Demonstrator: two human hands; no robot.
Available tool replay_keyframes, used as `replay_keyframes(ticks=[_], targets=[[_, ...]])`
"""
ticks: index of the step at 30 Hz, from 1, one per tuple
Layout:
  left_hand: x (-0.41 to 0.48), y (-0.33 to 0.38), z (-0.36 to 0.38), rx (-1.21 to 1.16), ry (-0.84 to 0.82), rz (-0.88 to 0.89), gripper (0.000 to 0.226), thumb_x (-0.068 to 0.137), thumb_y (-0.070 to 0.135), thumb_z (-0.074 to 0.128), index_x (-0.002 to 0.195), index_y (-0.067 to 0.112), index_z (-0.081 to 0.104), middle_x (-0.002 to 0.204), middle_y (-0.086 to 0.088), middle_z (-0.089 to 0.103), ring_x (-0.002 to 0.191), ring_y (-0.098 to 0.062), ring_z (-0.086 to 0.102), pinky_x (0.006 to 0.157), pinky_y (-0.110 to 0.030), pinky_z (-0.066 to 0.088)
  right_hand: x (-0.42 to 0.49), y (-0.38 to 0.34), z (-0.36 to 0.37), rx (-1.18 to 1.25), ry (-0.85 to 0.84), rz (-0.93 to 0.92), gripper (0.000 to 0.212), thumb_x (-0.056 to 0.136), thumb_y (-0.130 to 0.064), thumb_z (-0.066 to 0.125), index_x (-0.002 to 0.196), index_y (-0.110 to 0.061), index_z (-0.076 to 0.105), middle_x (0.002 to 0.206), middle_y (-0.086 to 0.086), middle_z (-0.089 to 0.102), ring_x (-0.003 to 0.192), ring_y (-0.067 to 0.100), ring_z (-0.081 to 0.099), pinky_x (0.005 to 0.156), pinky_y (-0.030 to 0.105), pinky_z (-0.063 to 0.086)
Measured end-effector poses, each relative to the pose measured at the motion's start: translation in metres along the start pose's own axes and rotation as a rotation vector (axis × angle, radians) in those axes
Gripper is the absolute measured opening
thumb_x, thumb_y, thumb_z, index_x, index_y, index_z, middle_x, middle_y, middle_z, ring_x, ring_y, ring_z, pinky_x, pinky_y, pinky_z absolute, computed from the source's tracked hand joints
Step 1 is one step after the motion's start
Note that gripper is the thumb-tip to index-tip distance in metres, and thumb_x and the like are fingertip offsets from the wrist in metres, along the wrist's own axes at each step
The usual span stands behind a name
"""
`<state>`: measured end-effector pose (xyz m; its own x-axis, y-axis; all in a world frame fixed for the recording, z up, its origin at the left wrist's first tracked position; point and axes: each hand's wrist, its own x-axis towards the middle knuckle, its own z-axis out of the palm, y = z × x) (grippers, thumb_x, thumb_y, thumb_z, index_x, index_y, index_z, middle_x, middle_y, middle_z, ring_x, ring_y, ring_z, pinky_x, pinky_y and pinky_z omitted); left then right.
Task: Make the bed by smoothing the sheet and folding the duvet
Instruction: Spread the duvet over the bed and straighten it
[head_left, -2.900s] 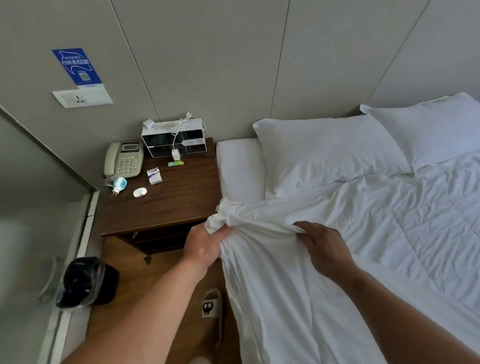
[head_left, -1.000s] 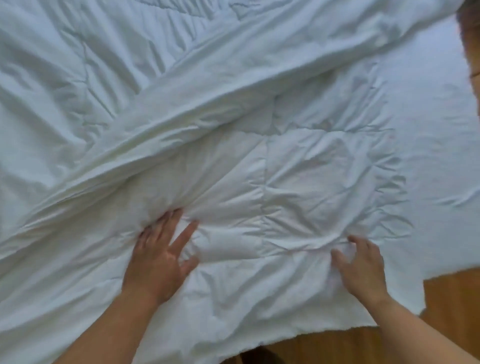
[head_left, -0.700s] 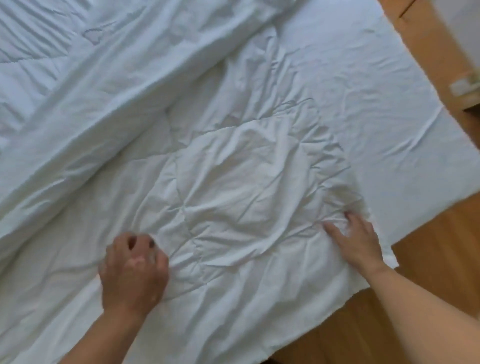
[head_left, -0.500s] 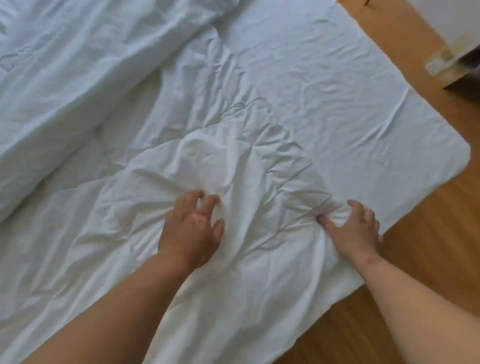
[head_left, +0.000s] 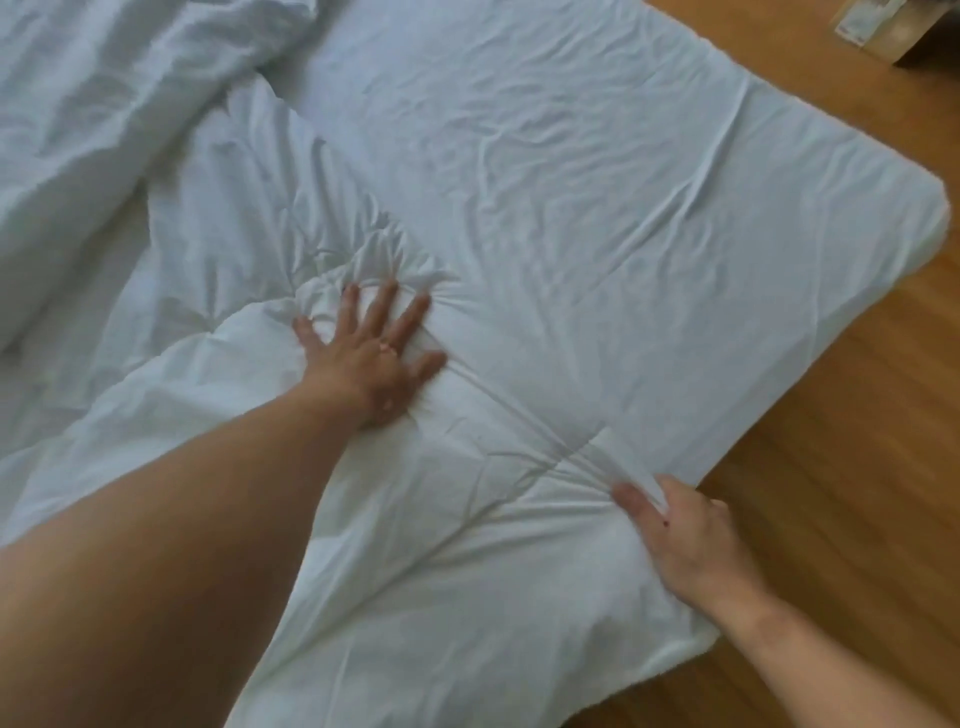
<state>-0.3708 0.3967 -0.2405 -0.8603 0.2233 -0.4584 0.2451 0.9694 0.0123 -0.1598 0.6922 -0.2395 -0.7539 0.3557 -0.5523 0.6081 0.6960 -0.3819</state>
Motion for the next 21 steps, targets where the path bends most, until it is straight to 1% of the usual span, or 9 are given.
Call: replay_keyframes(ticks=[3, 6, 8, 10, 12, 14, 17, 19, 21], targets=[[-0.011, -0.008, -0.006, -0.027, -0.008, 0.024, 0.072, 0.089, 0.077, 0.012, 0.150, 0.051, -0.015, 0.164, 0.014, -0.019, 0.152, -0.021, -0.019, 0.115, -0.070, -0.001, -0.001, -0.008, -0.004, -0.142, -0.035, 0.041, 0.056, 0.085, -0.080, 0.038, 0.083, -0.027, 0.055, 0.087, 0.001, 0.067, 0.083, 0.024, 0.065, 0.075, 0.038, 0.053], [-0.035, -0.039, -0.008, -0.008, -0.002, 0.042, 0.072, 0.090, 0.075, 0.013, 0.153, 0.048, -0.010, 0.166, 0.009, -0.016, 0.152, -0.020, -0.017, 0.119, -0.062, -0.002, -0.002, -0.043, -0.019, -0.316, 0.069, -0.068, 0.047, 0.088, -0.058, 0.050, 0.125, -0.030, 0.048, 0.130, 0.003, 0.054, 0.119, 0.025, 0.052, 0.100, 0.043, 0.044], [-0.048, -0.076, -0.007, 0.012, 0.018, -0.009, 0.074, 0.090, 0.076, 0.013, 0.153, 0.047, -0.010, 0.165, 0.008, -0.018, 0.152, -0.020, -0.017, 0.120, -0.060, -0.003, 0.004, -0.090, -0.022, -0.278, 0.102, -0.208, 0.066, 0.088, -0.047, 0.057, 0.146, -0.028, 0.033, 0.150, 0.003, 0.036, 0.136, 0.025, 0.038, 0.110, 0.045, 0.037], [-0.051, -0.117, -0.009, -0.003, 0.053, -0.096, 0.074, 0.090, 0.076, 0.013, 0.153, 0.046, -0.012, 0.165, 0.008, -0.018, 0.152, -0.018, -0.017, 0.120, -0.059, -0.003, 0.013, -0.150, -0.011, -0.314, 0.148, -0.412, 0.073, 0.089, -0.052, 0.056, 0.152, -0.026, 0.030, 0.160, 0.005, 0.026, 0.145, 0.026, 0.030, 0.115, 0.046, 0.033], [-0.046, -0.159, -0.010, -0.018, 0.110, -0.163, 0.074, 0.091, 0.074, 0.013, 0.154, 0.043, -0.011, 0.166, 0.007, -0.017, 0.153, -0.018, -0.015, 0.120, -0.059, -0.001, 0.023, -0.214, 0.016, -0.371, 0.185, -0.663, 0.075, 0.088, -0.060, 0.047, 0.153, -0.025, 0.035, 0.163, 0.007, 0.026, 0.149, 0.028, 0.028, 0.116, 0.052, 0.032], [-0.039, -0.194, -0.010, -0.052, 0.164, -0.192, 0.074, 0.092, 0.072, 0.015, 0.155, 0.042, -0.009, 0.166, 0.008, -0.015, 0.153, -0.017, -0.013, 0.121, -0.057, 0.000, 0.026, -0.272, 0.054, -0.439, 0.116, -0.872, 0.079, 0.085, -0.068, 0.033, 0.156, -0.031, 0.030, 0.166, 0.004, 0.018, 0.153, 0.026, 0.018, 0.120, 0.056, 0.023], [-0.037, -0.253, 0.008, -0.123, 0.177, -0.218, 0.073, 0.095, 0.069, 0.022, 0.155, 0.043, -0.008, 0.165, 0.011, -0.015, 0.153, -0.015, -0.010, 0.124, -0.045, -0.003, 0.044, -0.299, 0.113, -0.524, -0.004, -0.835, 0.080, 0.085, -0.077, 0.016, 0.157, -0.045, 0.002, 0.167, -0.010, -0.011, 0.155, 0.016, -0.009, 0.124, 0.053, -0.002], [-0.051, -0.308, 0.034, -0.241, 0.105, -0.274, 0.077, 0.093, 0.071, 0.028, 0.156, 0.042, -0.006, 0.166, 0.011, -0.011, 0.153, -0.015, -0.004, 0.124, -0.037, -0.005, 0.056, -0.283, 0.133, -0.586, 0.088, -0.792, 0.079, 0.087, -0.078, 0.014, 0.157, -0.045, 0.002, 0.167, -0.013, -0.010, 0.155, 0.013, -0.008, 0.124, 0.052, 0.001], [-0.079, -0.374, 0.048, -0.389, 0.069, -0.442, 0.088, 0.083, 0.085, 0.025, 0.156, 0.044, -0.002, 0.167, 0.010, -0.001, 0.153, -0.017, 0.005, 0.125, -0.040, 0.001, 0.061, -0.275, 0.138, -0.627, 0.099, -0.748, 0.077, 0.088, -0.078, 0.016, 0.157, -0.046, 0.003, 0.167, -0.015, -0.006, 0.155, 0.012, -0.003, 0.124, 0.051, 0.006]])
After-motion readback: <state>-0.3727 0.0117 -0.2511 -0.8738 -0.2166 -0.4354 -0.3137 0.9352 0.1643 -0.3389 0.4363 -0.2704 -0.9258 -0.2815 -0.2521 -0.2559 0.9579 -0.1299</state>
